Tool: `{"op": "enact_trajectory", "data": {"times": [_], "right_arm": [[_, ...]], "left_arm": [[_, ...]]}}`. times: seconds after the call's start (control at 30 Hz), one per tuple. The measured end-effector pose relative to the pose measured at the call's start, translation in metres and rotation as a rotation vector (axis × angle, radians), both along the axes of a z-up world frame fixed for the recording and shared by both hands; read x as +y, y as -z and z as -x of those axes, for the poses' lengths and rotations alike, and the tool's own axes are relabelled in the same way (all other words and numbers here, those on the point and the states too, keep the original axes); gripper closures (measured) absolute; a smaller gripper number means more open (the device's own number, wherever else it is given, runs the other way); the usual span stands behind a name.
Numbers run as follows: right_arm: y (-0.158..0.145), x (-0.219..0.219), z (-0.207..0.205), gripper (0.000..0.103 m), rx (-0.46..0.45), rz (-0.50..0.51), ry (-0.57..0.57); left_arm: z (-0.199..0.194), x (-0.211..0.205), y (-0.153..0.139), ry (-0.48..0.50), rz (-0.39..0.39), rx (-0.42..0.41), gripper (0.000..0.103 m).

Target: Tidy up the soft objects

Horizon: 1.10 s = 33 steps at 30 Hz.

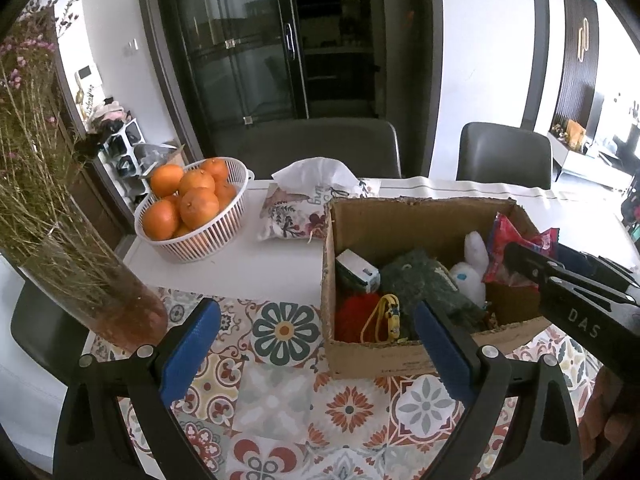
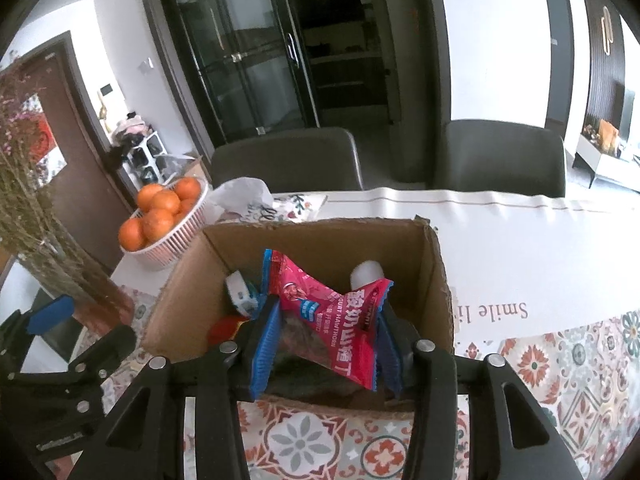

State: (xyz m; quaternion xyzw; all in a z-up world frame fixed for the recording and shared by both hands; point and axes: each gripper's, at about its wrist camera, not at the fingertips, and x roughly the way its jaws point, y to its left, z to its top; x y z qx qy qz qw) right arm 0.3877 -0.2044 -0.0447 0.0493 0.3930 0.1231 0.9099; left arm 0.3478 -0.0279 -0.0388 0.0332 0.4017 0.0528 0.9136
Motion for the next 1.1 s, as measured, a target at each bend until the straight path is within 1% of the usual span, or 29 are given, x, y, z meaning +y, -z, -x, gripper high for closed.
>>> {"op": "enact_trajectory", "data": {"times": [0.1, 0.17, 0.37, 0.57, 0.7, 0.77, 0.9, 1.0, 1.1], "right_arm": [[0.004, -0.002, -0.003, 0.055, 0.004, 0.004, 0.006], [0.004, -0.002, -0.004, 0.044, 0.01, 0.014, 0.007], [-0.002, -0.001, 0.006, 0.044, -0.001, 0.034, 0.02], [-0.016, 0.0, 0.029, 0.044, -0.029, 0.051, 0.035], [-0.029, 0.001, 0.054, 0.043, -0.05, 0.057, 0.05], [-0.035, 0.002, 0.064, 0.04, -0.061, 0.06, 0.059], [-0.049, 0.002, 0.091, 0.037, -0.09, 0.07, 0.081], [-0.057, 0.004, 0.109, 0.035, -0.105, 0.08, 0.094], [-0.063, 0.004, 0.126, 0.03, -0.113, 0.085, 0.11]], "left_arm": [[-0.003, -0.001, 0.003, -0.003, -0.003, 0.006, 0.004], [-0.004, -0.002, 0.004, -0.002, -0.009, 0.007, 0.004], [-0.004, -0.002, 0.005, -0.006, -0.008, 0.003, 0.004], [0.009, 0.003, -0.002, -0.007, 0.004, -0.012, 0.004], [0.026, 0.005, -0.012, 0.004, 0.009, -0.034, 0.003], [0.034, 0.006, -0.017, 0.011, 0.012, -0.045, 0.002], [0.056, 0.007, -0.029, 0.033, 0.006, -0.073, 0.0], [0.073, 0.007, -0.039, 0.048, 0.0, -0.099, 0.0], [0.092, 0.009, -0.048, 0.066, -0.005, -0.119, 0.0]]}}
